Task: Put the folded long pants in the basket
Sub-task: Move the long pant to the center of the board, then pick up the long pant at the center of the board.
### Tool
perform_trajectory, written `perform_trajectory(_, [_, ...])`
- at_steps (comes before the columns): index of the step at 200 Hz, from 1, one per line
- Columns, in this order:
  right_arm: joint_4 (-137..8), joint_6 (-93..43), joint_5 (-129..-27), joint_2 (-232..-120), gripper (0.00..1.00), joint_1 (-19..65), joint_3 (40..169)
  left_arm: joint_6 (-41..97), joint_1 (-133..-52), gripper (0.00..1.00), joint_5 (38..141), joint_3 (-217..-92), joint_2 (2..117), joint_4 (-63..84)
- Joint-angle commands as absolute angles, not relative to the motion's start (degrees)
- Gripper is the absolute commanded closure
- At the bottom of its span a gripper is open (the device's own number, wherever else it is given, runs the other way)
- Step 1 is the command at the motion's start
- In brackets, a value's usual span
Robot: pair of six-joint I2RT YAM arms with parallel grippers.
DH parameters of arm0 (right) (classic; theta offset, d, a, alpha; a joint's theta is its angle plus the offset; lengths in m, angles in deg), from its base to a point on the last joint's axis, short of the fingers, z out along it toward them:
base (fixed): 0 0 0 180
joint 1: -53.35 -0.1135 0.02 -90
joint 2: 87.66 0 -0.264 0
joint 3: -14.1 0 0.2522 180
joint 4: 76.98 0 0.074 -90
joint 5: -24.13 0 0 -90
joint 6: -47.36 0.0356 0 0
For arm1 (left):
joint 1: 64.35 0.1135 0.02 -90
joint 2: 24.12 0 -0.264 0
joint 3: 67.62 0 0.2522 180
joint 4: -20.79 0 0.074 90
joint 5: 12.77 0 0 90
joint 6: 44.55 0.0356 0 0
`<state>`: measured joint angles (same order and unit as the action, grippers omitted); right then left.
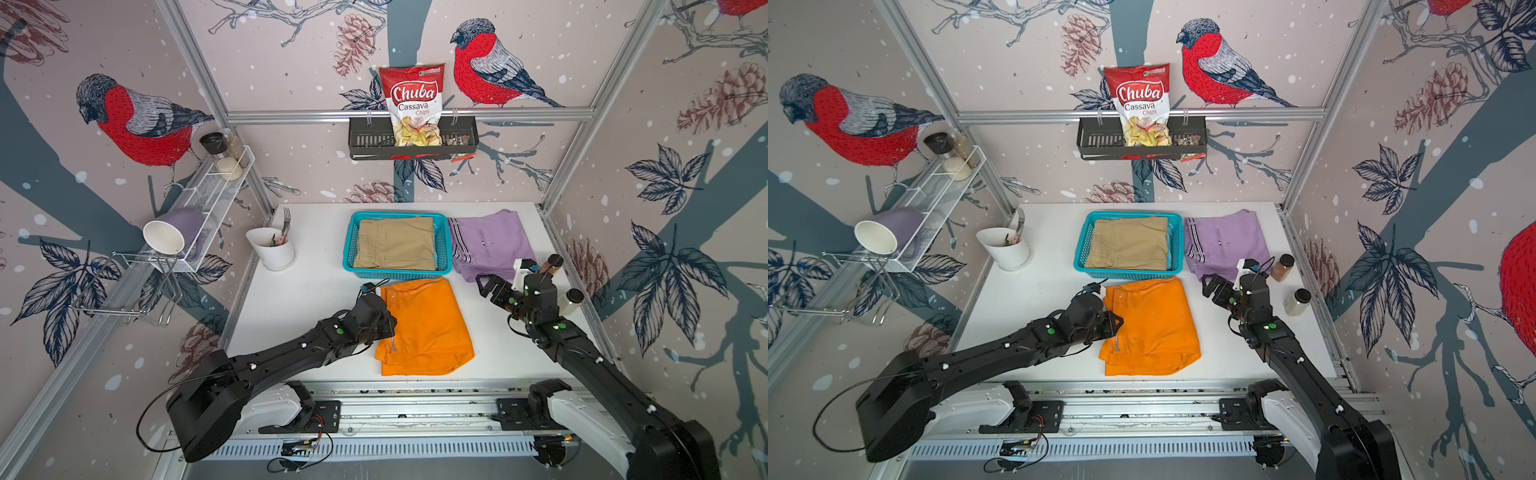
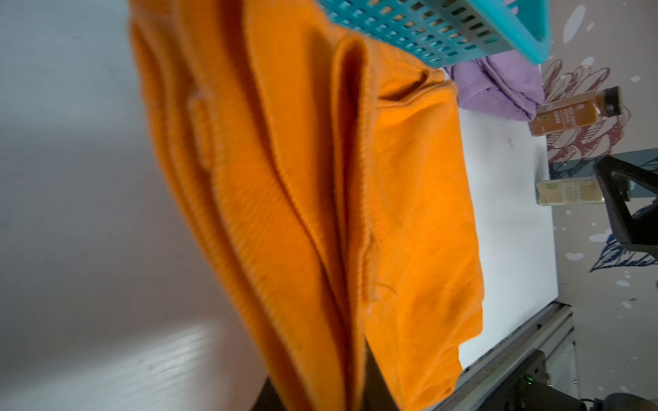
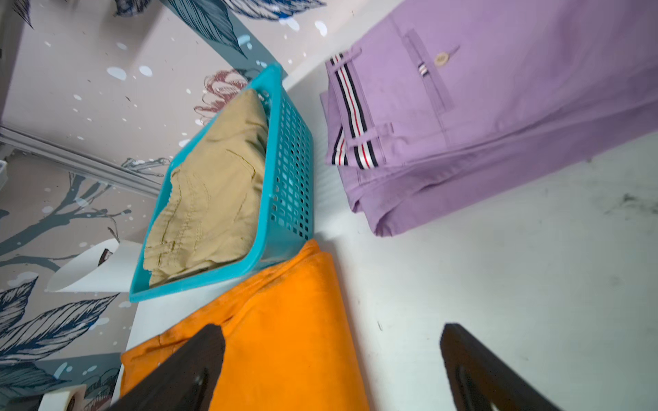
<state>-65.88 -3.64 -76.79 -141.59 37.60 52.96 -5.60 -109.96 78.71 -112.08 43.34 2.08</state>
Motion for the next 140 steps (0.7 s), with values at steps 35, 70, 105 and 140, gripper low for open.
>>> perform_trajectory(35, [-75.51, -3.88, -90.53, -157.24, 0.13, 33.47, 52.22, 1.14, -102.56, 1.00, 83.21, -110.10, 45.17, 1.50])
perform_trajectory(70, [-76.13, -4.73, -89.25, -165.77, 0.15, 27.22, 55.23, 2.00, -101.21, 1.00, 83.65, -109.90, 46.51, 1.58])
perform_trajectory(105, [-75.58, -5.24, -87.60, -173.60, 0.19, 22.37, 58.67, 2.02, -100.57, 1.00, 84.04, -109.65, 46.53, 1.49])
perform_trajectory(140, [-76.75, -4.86, -89.75, -177.41, 0.56, 21.93, 59.50, 1.76, -100.43, 1.00, 84.22, -109.81, 45.46, 1.19])
